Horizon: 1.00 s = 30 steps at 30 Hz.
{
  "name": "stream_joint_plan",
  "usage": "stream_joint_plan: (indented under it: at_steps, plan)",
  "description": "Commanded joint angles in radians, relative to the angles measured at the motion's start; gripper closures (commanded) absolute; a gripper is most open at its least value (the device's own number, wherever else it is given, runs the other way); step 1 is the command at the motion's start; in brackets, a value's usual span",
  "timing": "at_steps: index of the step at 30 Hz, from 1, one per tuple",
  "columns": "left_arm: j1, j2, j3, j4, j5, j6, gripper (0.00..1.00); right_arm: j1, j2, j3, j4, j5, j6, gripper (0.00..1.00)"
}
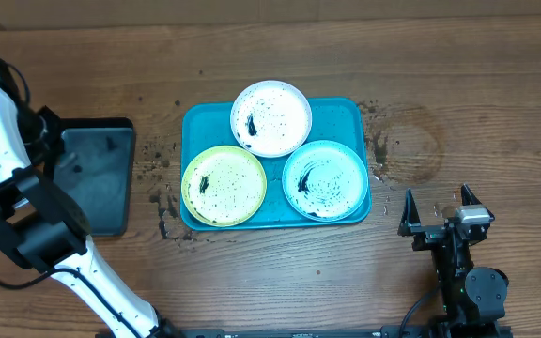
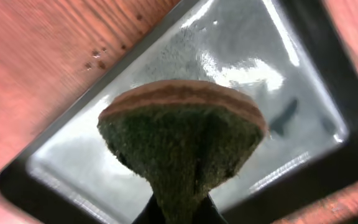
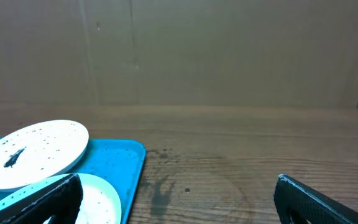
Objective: Clean dirty plates on tray and stack at the side
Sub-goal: 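Grasp the green sponge with the left gripper and dip it in water, then carry the sponge with the left gripper onto the yellow plate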
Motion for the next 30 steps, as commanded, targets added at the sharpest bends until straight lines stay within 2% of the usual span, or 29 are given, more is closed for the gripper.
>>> stream_joint_plan:
  at_steps: [1, 5, 13, 18, 21, 24, 28, 30]
  plan:
    - [-0.002, 0.010, -0.146, 0.039, 0.014, -0.045, 0.96, 0.000, -0.008, -0.010, 0.003, -0.005, -0.001, 0.00]
    - [0.005, 0.003, -0.123, -0.019, 0.013, -0.028, 0.96, 0.000, -0.008, -0.010, 0.003, -0.005, -0.001, 0.00]
    - [0.002, 0.001, 0.161, -0.276, 0.013, -0.027, 0.96, 0.000, -0.008, -0.010, 0.003, -0.005, -0.001, 0.00]
    - [-0.026, 0.004, 0.064, -0.163, 0.006, -0.027, 0.96, 0.000, -0.008, -0.010, 0.003, -0.005, -0.001, 0.00]
    - [-0.044, 0.006, -0.099, -0.060, 0.084, -0.026, 0.96, 0.000, -0.008, -0.010, 0.003, -0.005, -0.001, 0.00]
    - [-0.054, 0.006, -0.174, -0.008, 0.125, -0.003, 0.96, 0.000, -0.008, -0.010, 0.003, -0.005, -0.001, 0.00]
    - [-0.047, 0.001, -0.085, -0.085, 0.148, 0.042, 0.96, 0.000, -0.008, -0.010, 0.003, -0.005, -0.001, 0.00]
    - [-0.045, 0.001, 0.068, -0.210, 0.156, 0.042, 0.96, 0.000, -0.008, -0.010, 0.003, -0.005, -0.001, 0.00]
